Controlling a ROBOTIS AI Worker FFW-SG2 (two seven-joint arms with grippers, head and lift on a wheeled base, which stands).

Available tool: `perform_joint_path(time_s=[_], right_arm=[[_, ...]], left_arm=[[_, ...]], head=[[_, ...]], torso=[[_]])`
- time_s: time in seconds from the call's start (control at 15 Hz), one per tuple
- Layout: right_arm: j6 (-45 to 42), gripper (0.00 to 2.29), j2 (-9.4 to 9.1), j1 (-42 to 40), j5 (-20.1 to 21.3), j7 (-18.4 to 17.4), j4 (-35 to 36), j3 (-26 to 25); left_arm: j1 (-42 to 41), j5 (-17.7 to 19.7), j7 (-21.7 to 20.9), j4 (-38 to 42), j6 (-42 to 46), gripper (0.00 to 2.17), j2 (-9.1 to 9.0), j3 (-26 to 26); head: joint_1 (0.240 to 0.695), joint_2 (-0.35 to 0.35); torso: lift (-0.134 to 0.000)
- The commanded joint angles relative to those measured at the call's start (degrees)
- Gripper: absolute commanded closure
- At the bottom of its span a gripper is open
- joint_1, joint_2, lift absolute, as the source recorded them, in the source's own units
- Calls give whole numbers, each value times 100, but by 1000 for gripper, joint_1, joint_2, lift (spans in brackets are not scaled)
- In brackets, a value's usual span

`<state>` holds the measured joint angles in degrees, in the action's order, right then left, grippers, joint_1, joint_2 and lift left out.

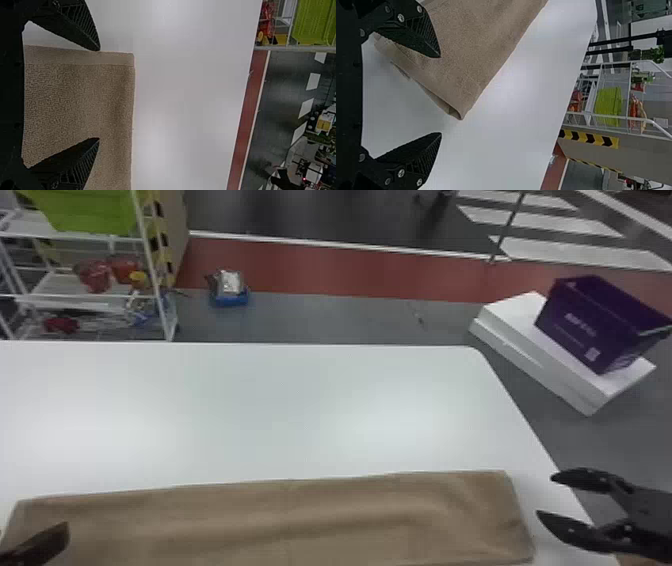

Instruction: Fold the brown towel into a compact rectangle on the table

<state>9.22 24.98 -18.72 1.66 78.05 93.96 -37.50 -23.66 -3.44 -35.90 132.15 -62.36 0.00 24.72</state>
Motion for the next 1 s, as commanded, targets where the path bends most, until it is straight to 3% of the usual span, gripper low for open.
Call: perform_joint_path(time_s=[0.0, 0.93], right_arm=[[59, 218, -28, 96, 36, 28, -35, 50], [235, 218, -28, 228, 168, 28, 0, 155]], left_arm=[[2, 2, -5, -14, 0, 83, -15, 15], [-33, -122, -14, 47, -53, 83, -15, -2]], head=[[695, -191], [695, -175]], torso=[[-123], [-123]])
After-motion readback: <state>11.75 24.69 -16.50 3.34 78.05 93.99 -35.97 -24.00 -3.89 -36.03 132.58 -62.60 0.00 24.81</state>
